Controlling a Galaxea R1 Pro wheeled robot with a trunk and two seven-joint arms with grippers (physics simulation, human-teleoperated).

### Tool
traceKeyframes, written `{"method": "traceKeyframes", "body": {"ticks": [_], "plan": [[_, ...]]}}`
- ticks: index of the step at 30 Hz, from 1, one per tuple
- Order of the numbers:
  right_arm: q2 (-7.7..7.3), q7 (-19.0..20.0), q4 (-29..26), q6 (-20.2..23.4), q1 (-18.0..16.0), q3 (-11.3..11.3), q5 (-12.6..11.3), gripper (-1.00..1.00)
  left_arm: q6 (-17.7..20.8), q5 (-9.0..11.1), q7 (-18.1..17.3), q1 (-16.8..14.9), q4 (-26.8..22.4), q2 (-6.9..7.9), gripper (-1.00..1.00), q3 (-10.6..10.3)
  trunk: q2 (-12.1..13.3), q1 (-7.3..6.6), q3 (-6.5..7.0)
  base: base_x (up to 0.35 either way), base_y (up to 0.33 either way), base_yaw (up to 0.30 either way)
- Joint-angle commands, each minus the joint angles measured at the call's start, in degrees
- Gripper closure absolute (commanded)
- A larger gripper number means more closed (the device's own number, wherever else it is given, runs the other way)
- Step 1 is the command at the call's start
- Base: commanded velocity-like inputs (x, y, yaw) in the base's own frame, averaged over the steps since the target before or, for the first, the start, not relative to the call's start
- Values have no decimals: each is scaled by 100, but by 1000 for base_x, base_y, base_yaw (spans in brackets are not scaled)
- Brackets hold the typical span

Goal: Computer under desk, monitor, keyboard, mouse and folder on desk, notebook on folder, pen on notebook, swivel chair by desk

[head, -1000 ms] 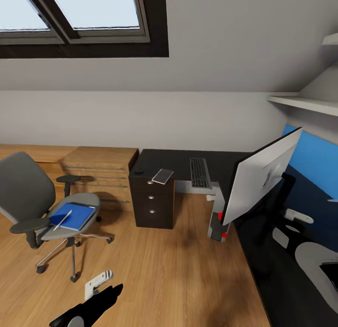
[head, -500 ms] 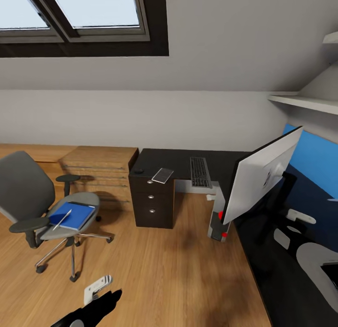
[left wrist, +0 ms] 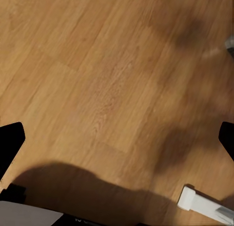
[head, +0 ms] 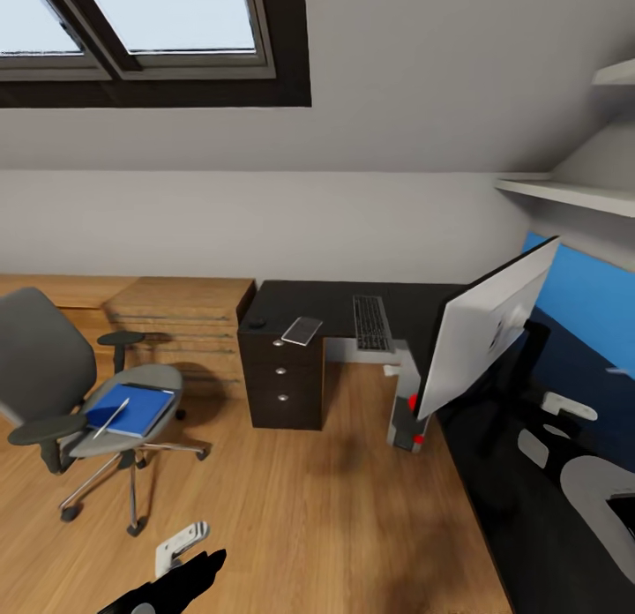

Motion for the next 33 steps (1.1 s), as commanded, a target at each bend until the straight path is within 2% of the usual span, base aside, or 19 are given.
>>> {"method": "traceKeyframes", "body": {"ticks": [1,11,21,33], "plan": [[1,-17,4,-13,-6,49,-45,-100,2,60,55,0,-10,6,-100,-10,-4,1,-2,0,259,-215],[4,-7,11,-10,-6,49,-47,-100,2,67,55,-1,-10,14,-100,-3,-4,1,6,0,221,-64],[1,-6,11,-4,-7,49,-40,-100,2,60,47,-1,-4,15,-100,-3,-4,1,8,0,6,-6],[6,-6,19,-4,-5,49,-38,-100,2,60,47,-2,-1,15,-100,-3,-4,1,48,9,0,-187]]}}
